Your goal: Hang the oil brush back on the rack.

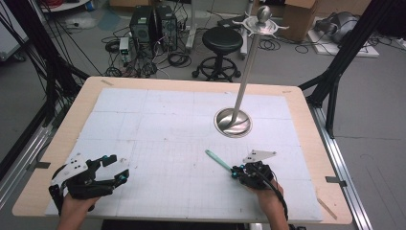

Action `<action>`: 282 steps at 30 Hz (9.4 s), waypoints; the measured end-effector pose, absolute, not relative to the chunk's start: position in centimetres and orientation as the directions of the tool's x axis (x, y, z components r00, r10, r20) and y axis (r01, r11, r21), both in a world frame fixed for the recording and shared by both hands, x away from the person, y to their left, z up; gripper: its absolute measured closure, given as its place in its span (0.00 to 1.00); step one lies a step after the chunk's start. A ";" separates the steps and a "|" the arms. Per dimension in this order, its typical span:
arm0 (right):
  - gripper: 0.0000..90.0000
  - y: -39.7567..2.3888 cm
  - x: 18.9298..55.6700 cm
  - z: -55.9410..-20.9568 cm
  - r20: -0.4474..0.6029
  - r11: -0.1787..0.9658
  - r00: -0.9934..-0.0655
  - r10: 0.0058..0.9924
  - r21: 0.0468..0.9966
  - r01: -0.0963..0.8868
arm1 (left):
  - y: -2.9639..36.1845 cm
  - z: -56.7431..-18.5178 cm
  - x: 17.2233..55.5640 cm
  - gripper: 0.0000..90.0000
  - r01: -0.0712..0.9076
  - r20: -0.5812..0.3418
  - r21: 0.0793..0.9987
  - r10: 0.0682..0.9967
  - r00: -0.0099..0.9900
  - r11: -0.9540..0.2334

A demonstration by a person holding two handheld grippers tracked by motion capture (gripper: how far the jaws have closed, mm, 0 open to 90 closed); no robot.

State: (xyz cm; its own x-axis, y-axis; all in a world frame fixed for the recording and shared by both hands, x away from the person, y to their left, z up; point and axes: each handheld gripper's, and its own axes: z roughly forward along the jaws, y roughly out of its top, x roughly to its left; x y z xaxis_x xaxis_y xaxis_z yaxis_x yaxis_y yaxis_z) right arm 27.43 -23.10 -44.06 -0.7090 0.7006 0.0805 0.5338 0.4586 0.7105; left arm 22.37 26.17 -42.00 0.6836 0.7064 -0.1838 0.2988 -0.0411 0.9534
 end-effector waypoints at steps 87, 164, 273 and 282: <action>0.92 -15.4 24.2 -37.6 0.123 0.221 -0.870 0.477 0.941 0.255 | 14.1 -37.4 28.0 0.73 0.565 -0.595 0.799 0.403 0.695 0.205; 0.94 -16.8 27.4 -34.5 0.203 0.074 -0.891 0.405 0.964 0.253 | 21.0 -35.9 25.2 0.23 0.273 -0.247 0.962 0.516 0.820 0.026; 0.19 -26.5 27.1 -35.6 0.026 0.159 -0.578 0.816 0.950 0.268 | 26.1 -40.7 24.3 0.21 0.258 -0.241 0.964 0.600 0.763 0.060; 0.19 -26.9 23.7 -38.7 0.017 0.161 -0.563 0.827 0.950 0.266 | 26.2 -40.8 24.2 0.21 0.256 -0.235 0.965 0.610 0.757 0.054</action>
State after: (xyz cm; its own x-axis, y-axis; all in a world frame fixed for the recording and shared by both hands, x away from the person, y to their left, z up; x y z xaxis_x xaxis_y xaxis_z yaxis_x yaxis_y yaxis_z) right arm 23.70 -26.91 -38.65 -0.5625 0.8266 0.0170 0.2657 0.1612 0.9505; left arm 24.23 26.19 -40.80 0.7565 0.6102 -0.2352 0.2562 0.0543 0.9651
